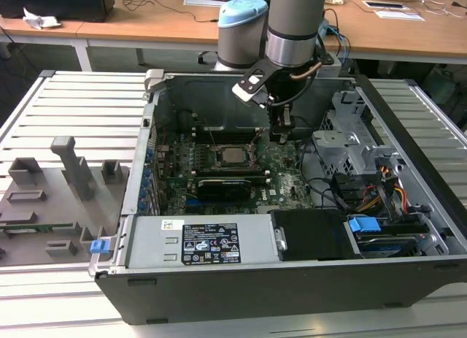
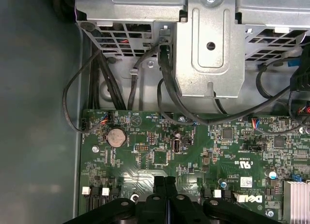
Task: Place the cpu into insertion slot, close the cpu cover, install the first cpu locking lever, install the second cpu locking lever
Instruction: 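Close the cpu cover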
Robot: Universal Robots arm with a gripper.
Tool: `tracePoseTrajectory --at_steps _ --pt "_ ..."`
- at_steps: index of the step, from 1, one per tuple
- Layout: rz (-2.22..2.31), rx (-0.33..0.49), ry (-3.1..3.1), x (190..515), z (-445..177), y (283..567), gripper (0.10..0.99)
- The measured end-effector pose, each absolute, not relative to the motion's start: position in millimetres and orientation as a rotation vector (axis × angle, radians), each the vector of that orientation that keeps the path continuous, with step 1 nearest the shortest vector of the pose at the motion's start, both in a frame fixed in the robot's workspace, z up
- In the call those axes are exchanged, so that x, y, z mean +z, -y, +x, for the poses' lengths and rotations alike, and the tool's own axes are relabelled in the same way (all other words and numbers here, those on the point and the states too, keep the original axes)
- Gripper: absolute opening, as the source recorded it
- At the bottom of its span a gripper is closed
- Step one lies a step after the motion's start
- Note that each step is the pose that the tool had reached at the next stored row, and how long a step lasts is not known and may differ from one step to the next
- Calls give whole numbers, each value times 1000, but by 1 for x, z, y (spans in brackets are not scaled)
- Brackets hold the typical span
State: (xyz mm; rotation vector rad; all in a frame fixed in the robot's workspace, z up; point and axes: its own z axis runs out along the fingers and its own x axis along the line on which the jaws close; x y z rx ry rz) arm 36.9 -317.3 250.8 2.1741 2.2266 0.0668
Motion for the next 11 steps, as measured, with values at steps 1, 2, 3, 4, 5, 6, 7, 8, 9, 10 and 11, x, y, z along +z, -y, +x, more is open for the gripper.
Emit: tracePoseTrajectory --at_steps 1,2,3,4,5,6,7,8,9,10,11 --pt "2174 67 -2227 251 37 317 106" --pt "2174 67 -2227 251 36 317 106" --pt "2174 67 -2227 251 36 317 106" --pt "2174 67 -2227 251 36 317 106" --pt "2174 67 -2227 251 36 317 106" --pt "2174 67 -2227 251 36 317 106" --pt "2174 67 -2227 251 35 317 106" --pt "2174 67 -2227 251 35 317 106" --pt "2174 67 -2227 251 34 317 106" --pt "2174 67 -2227 251 34 317 106" --pt "2174 67 -2227 251 34 317 106"
